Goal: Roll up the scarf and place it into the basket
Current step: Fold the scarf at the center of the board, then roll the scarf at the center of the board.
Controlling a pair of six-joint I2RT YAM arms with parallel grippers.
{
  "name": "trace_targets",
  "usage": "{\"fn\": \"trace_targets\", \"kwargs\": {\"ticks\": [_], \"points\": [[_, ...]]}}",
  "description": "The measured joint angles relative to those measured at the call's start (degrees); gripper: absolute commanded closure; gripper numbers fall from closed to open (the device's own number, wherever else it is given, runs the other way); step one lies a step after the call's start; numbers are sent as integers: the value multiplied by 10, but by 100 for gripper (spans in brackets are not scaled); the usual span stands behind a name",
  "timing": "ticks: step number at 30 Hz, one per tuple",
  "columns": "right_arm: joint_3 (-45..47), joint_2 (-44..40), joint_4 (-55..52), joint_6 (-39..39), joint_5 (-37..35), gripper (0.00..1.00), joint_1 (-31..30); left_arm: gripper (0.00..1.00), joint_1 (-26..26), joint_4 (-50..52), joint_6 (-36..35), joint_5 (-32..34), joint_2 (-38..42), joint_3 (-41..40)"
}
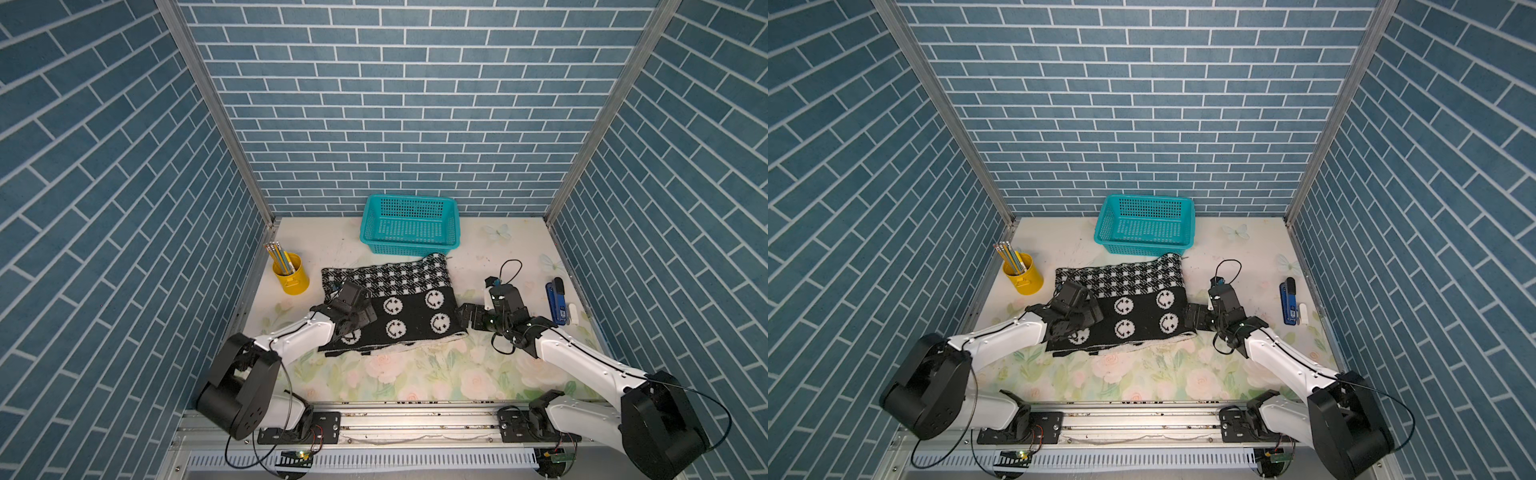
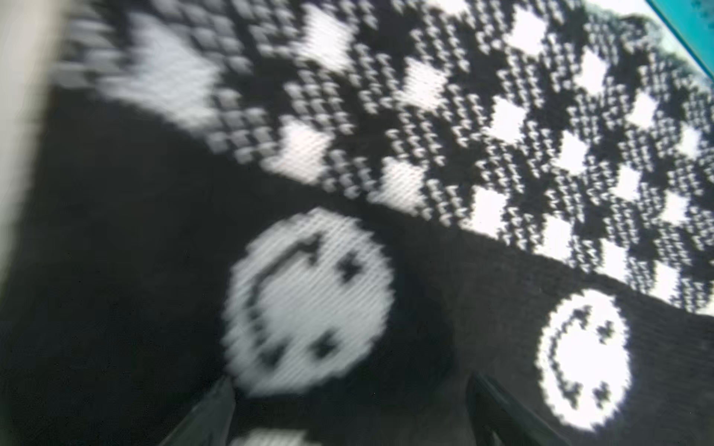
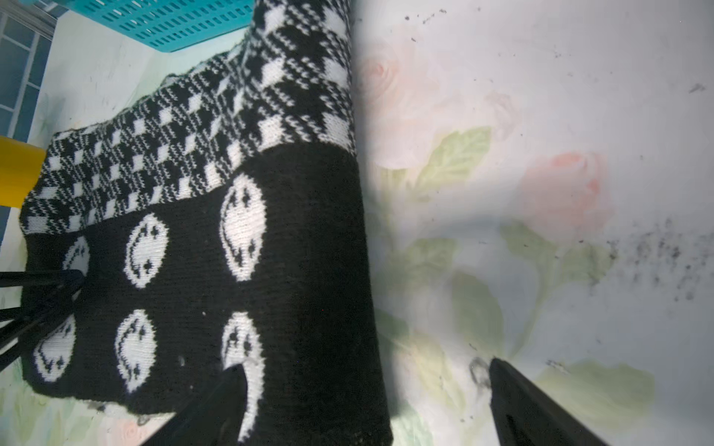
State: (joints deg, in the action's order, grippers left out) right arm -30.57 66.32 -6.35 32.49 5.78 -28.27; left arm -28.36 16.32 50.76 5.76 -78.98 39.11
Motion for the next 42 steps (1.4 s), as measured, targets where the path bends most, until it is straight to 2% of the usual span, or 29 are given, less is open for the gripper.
{"fn": "trace_targets", "kwargs": {"ticks": [2, 5, 7, 8, 9, 11, 12, 14, 16, 19, 25, 26, 32, 33, 34, 35, 36, 37, 39, 42], "points": [[14, 6, 9, 0, 16, 0, 6, 0, 0, 16, -11, -11, 1, 35], [20, 27, 33, -1, 47, 1, 13, 0, -5, 1, -49, -73, -42, 133], [20, 45, 57, -3, 70, 4, 14, 7, -16, -26, -75, -124, -96, 205], [20, 55, 69, -4, 80, 5, 14, 17, -26, -39, -90, -150, -130, 244], [20, 65, 81, -4, 90, 8, 14, 38, -37, -50, -104, -173, -165, 278], [20, 85, 99, -6, 105, 14, 15, 91, -58, -59, -125, -203, -225, 332], [20, 95, 107, -6, 112, 18, 15, 100, -68, -63, -133, -215, -254, 355], [20, 113, 119, -6, 122, 24, 15, 100, -83, -72, -142, -237, -302, 384], [20, 129, 128, -3, 128, 26, 15, 100, -93, -81, -145, -258, -339, 402], [22, 139, 145, -1, 136, 41, 16, 100, -101, -85, -145, -277, -381, 421], [47, 140, 172, 12, 141, 96, 18, 100, -109, -90, -131, -280, -400, 421], [52, 140, 175, 14, 142, 100, 19, 100, -111, -98, -127, -280, -400, 416], [75, 99, 168, 21, 142, 100, 20, 100, -131, -122, -108, -279, -424, 405], [79, 79, 154, 21, 143, 91, 20, 100, -139, -123, -105, -279, -429, 404], [82, 56, 136, 20, 144, 69, 20, 100, -146, -127, -102, -279, -432, 403], [83, 30, 112, 22, 144, 43, 20, 100, -155, -135, -97, -279, -432, 398], [82, -3, 87, 20, 139, 29, 21, 100, -164, -144, -93, -279, -431, 393], [81, -30, 66, 17, 135, 24, 23, 100, -169, -150, -90, -279, -429, 388], [75, -83, 30, 10, 133, 24, 47, 100, -175, -160, -83, -279, -429, 381], [54, -88, 12, -6, 133, 25, 107, 100, -172, -163, -78, -276, -417, 371]]}}
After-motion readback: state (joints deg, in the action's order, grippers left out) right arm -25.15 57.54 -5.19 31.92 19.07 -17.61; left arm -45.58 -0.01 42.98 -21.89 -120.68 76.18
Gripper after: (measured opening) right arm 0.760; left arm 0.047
